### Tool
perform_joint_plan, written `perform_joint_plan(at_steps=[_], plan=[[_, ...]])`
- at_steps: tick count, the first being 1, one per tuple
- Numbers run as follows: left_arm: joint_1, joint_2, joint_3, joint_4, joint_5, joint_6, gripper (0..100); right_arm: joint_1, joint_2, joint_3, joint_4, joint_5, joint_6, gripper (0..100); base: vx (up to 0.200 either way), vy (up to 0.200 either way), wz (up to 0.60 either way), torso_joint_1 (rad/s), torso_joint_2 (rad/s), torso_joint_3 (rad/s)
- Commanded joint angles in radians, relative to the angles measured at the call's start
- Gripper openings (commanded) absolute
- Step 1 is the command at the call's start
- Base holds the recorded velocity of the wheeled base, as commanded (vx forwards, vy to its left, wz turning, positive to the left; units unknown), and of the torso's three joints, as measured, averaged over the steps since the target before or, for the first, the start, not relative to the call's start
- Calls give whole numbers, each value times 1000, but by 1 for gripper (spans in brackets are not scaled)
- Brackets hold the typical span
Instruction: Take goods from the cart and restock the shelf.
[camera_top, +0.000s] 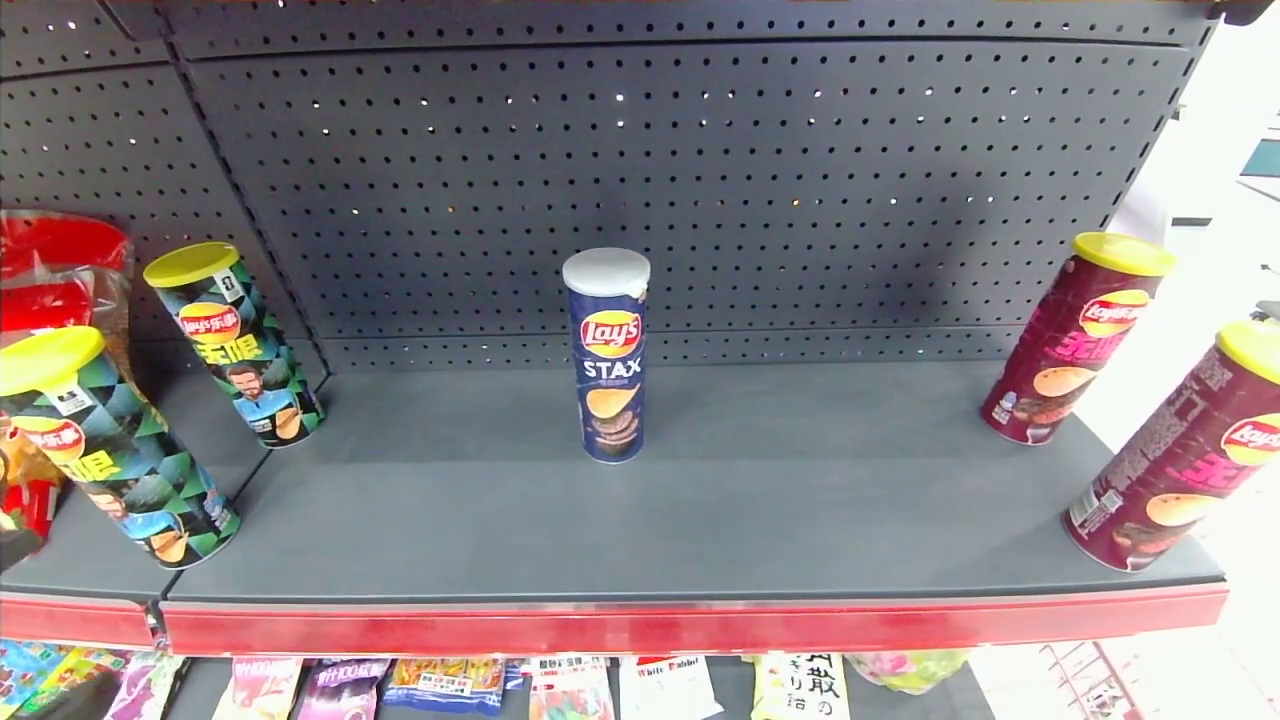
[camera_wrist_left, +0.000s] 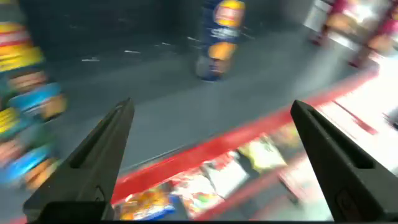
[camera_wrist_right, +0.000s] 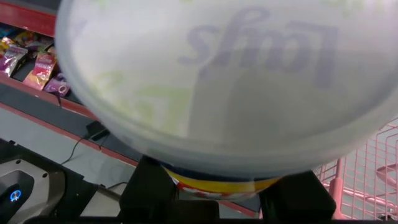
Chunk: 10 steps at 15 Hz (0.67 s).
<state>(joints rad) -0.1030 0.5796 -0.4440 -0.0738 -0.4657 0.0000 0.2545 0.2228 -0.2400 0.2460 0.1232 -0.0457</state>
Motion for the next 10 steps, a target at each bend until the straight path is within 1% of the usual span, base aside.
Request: perform_joint_plan(at_steps=[1,2,3,4,5,6,7,8,9,10], plan=[[-86,499,-53,-245,-140,120,100,0,0,-2,-1,0,0,0,0,0,0,0,0,0],[-89,579,-53,-327,-172,126,100,0,0,-1,-1,-2,0,0,0,0,0,0,0,0],[-89,717,-64,-457,-231,129,100,0,0,-2,-1,-2,0,0,0,0,0,0,0,0],[-96,783,-81,-508,-249,129,100,0,0,-2,-1,-2,0,0,0,0,0,0,0,0],[-107,833,-113,-532,-263,130,100,0,1,-2,-1,-2,0,0,0,0,0,0,0,0],[-126,888,-173,-540,-278,132,100,-1,0,-1,-1,-4,1,0,0,0,0,0,0,0],[-132,913,-197,-540,-281,137,100,-1,0,1,1,-4,1,0,0,0,0,0,0,0],[-136,974,-251,-546,-291,181,100,-1,0,1,1,-7,1,0,0,0,0,0,0,0],[-136,1023,-285,-552,-314,236,100,-1,0,2,1,-10,1,0,0,0,0,0,0,0],[-139,1088,-337,-552,-353,290,100,-1,0,2,1,-11,1,0,0,0,0,0,0,0]])
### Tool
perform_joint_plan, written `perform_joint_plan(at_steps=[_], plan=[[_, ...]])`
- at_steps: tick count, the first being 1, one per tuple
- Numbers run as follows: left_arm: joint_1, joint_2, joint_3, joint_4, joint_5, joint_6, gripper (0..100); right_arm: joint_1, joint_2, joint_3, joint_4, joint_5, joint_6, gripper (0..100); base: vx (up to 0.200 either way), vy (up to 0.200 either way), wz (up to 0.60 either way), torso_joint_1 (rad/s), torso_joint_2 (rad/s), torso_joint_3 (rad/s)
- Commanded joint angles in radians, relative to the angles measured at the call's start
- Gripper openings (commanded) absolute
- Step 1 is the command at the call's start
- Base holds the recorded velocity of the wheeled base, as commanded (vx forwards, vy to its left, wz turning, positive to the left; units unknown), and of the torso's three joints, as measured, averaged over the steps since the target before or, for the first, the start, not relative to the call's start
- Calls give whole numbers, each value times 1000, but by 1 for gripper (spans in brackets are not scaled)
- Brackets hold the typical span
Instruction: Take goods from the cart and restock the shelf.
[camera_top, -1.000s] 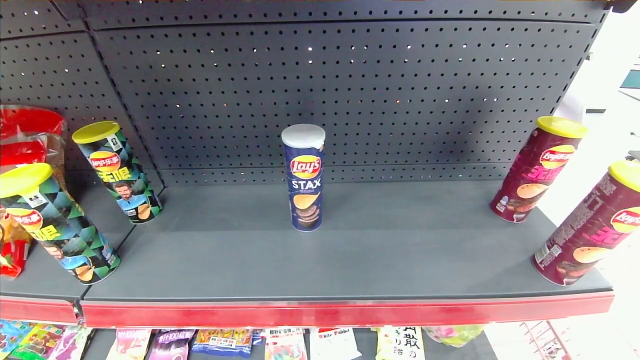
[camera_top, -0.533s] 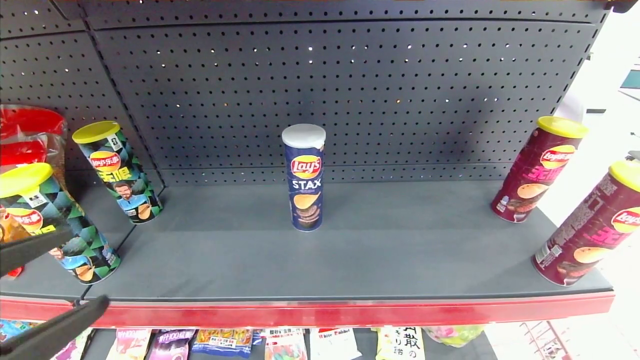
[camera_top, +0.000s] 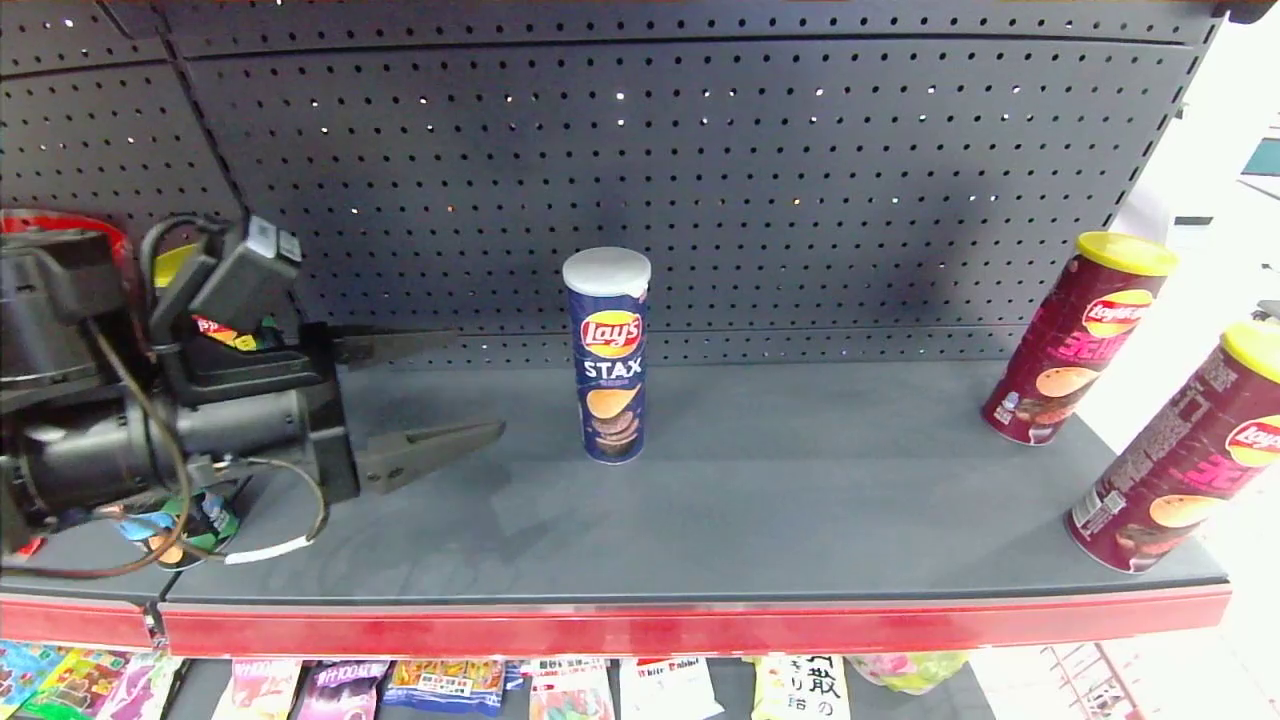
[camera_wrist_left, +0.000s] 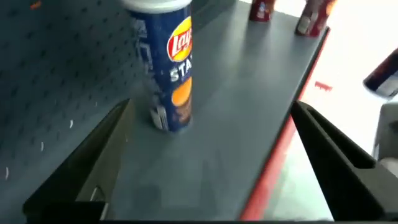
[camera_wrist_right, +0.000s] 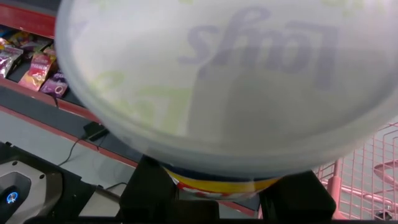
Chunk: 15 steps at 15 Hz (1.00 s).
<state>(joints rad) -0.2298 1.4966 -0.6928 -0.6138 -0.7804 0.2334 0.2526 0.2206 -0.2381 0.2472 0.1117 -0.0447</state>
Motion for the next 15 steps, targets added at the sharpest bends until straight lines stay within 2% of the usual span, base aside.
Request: perform_joint_plan(at_steps=[1,6,11,12,15], plan=[[-26,198,-114,-11,-42,60,100,1,2,0,0,0,0,0,0,0,0,0,0,0],[-40,329,-278,-12,-33,60,100,-1,2,-1,0,-3,2,0,0,0,0,0,0,0],[-48,396,-370,-11,-28,57,100,-1,2,-3,0,-12,2,0,0,0,0,0,0,0],[-51,412,-393,-7,-23,37,100,-1,2,-1,1,-12,2,0,0,0,0,0,0,0],[-69,448,-452,-11,6,12,100,-1,3,-3,1,-12,2,0,0,0,0,0,0,0]])
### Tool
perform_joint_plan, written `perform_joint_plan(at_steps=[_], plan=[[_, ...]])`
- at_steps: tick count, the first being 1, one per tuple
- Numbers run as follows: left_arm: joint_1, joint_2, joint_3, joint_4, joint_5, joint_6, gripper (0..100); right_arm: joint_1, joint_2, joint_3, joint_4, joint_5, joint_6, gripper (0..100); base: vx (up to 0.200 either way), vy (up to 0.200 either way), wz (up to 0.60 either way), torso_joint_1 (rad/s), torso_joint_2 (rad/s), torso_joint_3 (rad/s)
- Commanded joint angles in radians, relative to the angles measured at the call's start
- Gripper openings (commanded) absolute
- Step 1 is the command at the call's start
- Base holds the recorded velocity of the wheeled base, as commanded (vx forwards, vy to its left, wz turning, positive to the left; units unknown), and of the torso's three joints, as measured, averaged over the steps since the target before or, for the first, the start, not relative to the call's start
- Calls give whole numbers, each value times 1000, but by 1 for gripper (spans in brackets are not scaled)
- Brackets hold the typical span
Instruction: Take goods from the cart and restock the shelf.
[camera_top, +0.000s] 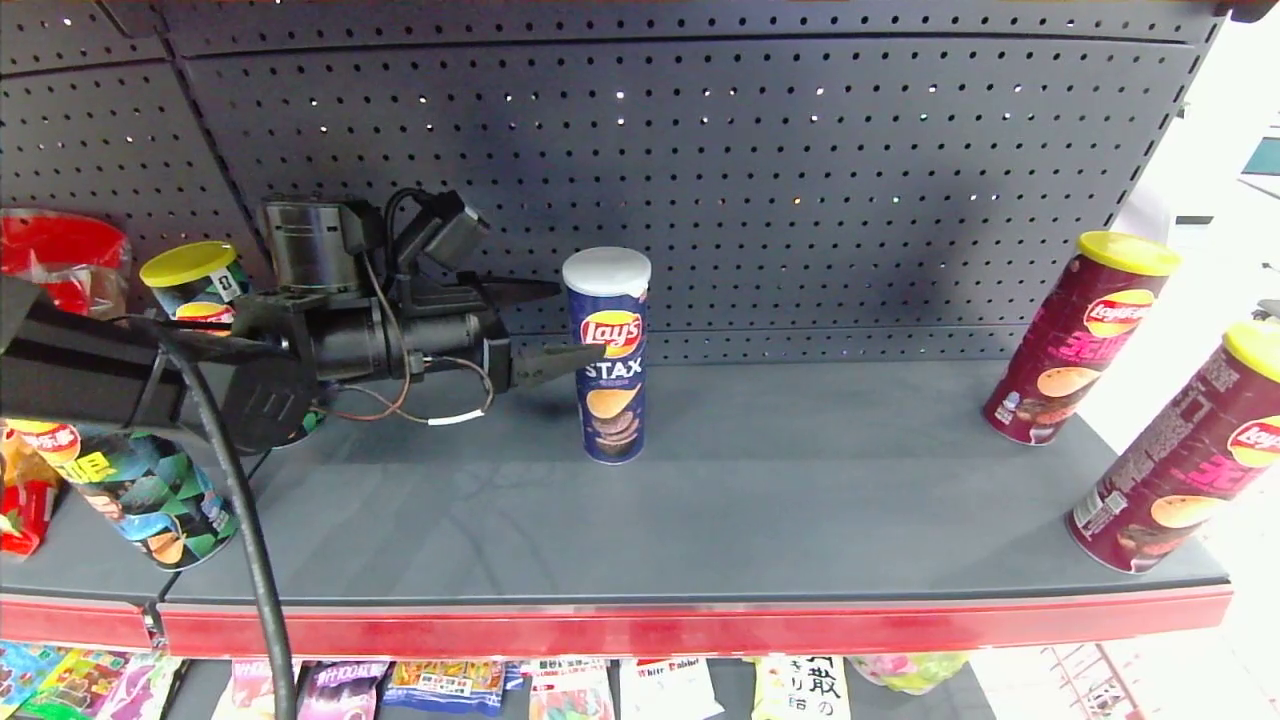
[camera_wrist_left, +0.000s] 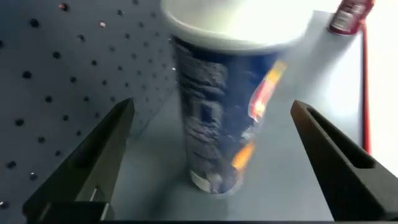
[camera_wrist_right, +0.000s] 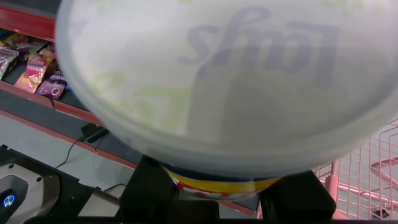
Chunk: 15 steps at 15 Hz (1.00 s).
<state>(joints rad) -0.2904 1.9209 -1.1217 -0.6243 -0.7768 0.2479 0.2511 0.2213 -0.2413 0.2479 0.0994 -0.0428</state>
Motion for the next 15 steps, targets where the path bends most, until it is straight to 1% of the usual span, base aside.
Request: perform_joint_plan(at_steps=[1,2,3,4,5,7,12,13,14,15], plan=[[-19,40,-49,0,4,-10,100,1,3,0,1,0,0,0,0,0,0,0,0,0],[-19,40,-50,1,4,-10,100,1,3,0,1,0,0,0,0,0,0,0,0,0],[-32,55,-79,1,2,-24,100,1,3,0,-1,0,0,0,0,0,0,0,0,0],[-35,64,-92,0,2,-30,100,1,3,0,1,0,0,0,0,0,0,0,0,0],[-36,67,-96,0,2,-32,100,1,3,0,1,0,0,0,0,0,0,0,0,0],[-39,92,-135,0,2,-36,100,1,3,2,1,-6,0,0,0,0,0,0,0,0],[-47,107,-141,1,2,-45,100,1,1,2,1,-6,0,0,0,0,0,0,0,0],[-52,109,-141,1,2,-50,100,1,1,2,1,-6,0,0,0,0,0,0,0,0],[-56,109,-141,0,-2,-64,100,1,1,2,1,-6,0,0,0,0,0,0,0,0],[-59,109,-139,0,-7,-67,100,1,1,2,1,-7,0,0,0,0,0,0,0,0]])
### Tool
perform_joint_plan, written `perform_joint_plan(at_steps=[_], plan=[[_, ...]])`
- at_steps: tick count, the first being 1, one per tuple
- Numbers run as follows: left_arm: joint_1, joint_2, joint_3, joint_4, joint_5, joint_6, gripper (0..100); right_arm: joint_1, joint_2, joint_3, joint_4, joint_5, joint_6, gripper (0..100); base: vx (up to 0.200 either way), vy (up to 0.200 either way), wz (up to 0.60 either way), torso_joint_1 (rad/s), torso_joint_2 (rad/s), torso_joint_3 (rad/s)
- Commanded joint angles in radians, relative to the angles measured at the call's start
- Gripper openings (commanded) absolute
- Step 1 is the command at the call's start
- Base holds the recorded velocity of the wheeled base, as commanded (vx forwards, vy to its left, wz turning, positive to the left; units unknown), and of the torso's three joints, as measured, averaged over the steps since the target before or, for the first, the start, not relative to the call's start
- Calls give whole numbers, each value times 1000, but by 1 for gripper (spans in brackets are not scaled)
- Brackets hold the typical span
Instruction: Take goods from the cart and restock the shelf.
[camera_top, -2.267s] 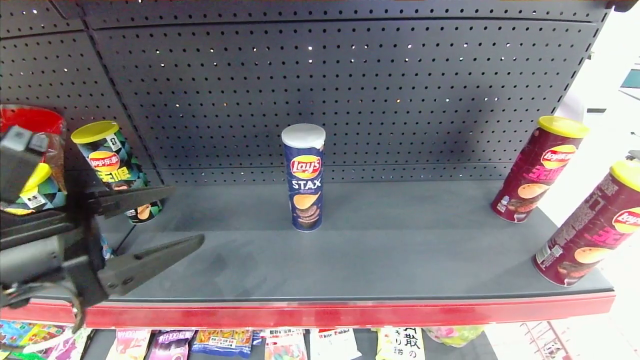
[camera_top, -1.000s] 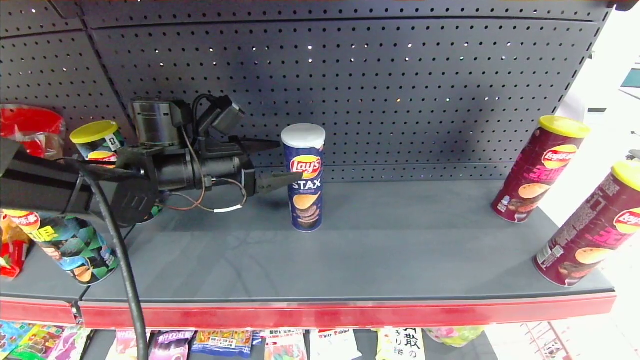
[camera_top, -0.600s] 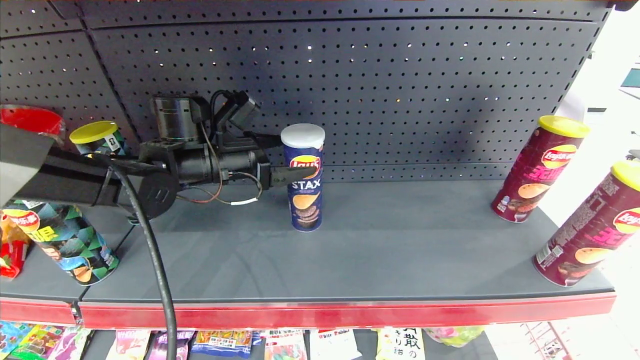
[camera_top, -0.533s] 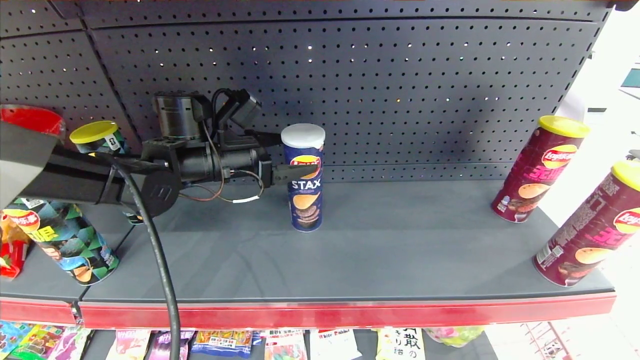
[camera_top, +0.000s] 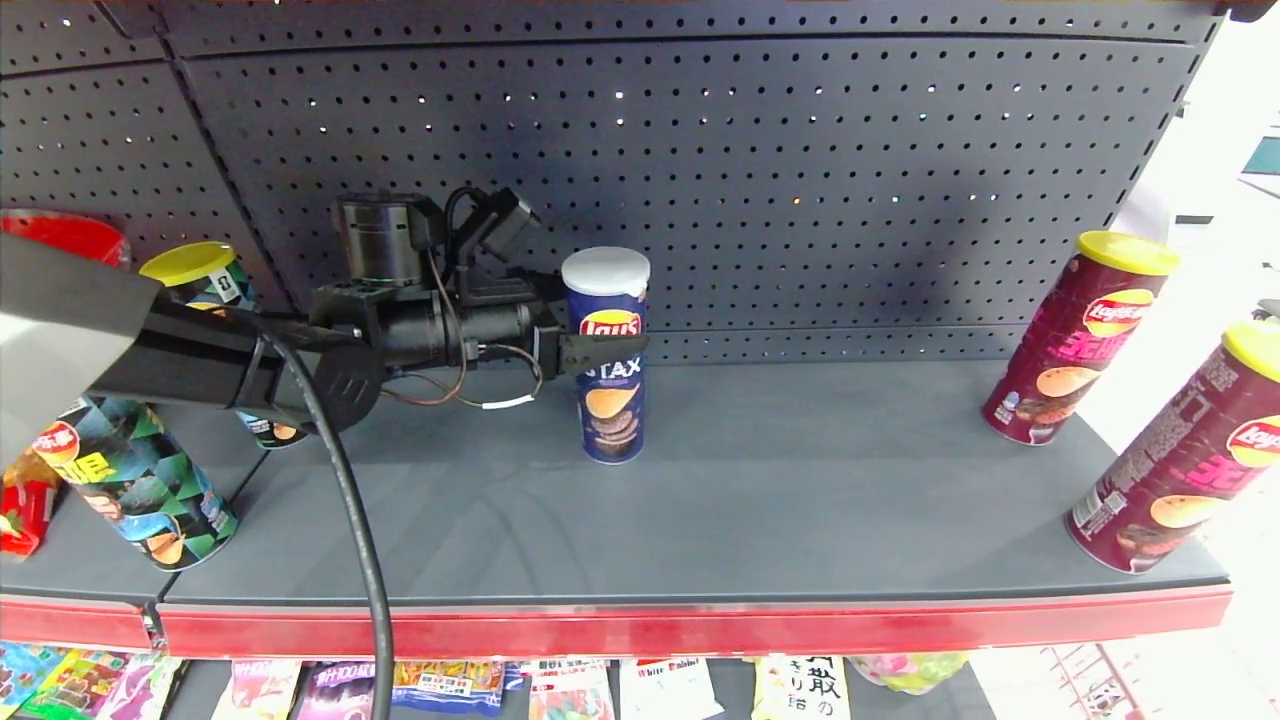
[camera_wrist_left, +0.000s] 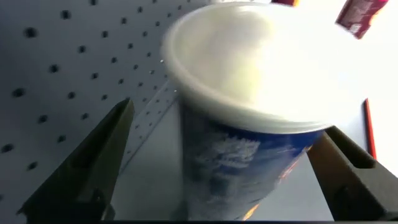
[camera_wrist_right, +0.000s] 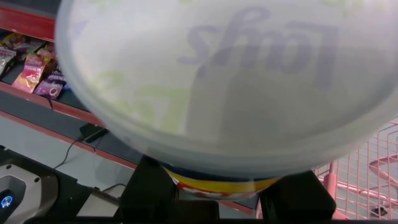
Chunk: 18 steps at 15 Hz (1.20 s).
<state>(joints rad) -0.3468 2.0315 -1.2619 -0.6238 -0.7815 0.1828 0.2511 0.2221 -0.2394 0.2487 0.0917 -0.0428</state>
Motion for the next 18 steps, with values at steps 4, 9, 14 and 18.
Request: perform_joint_plan(at_steps=[4,9,14,18], plan=[[-12,-8,15,1,-4,-8,0,1,0,-1,0,0,0,0,0,0,0,0,0,0],[-4,-123,170,1,-51,-8,0,1,0,-1,0,0,0,0,0,0,0,0,0,0],[-34,-344,435,-2,-76,-8,0,1,-1,0,-2,2,0,0,0,0,0,0,0,0],[-74,-338,469,-47,-78,-11,0,1,0,2,0,3,-2,0,0,0,0,0,0,0]])
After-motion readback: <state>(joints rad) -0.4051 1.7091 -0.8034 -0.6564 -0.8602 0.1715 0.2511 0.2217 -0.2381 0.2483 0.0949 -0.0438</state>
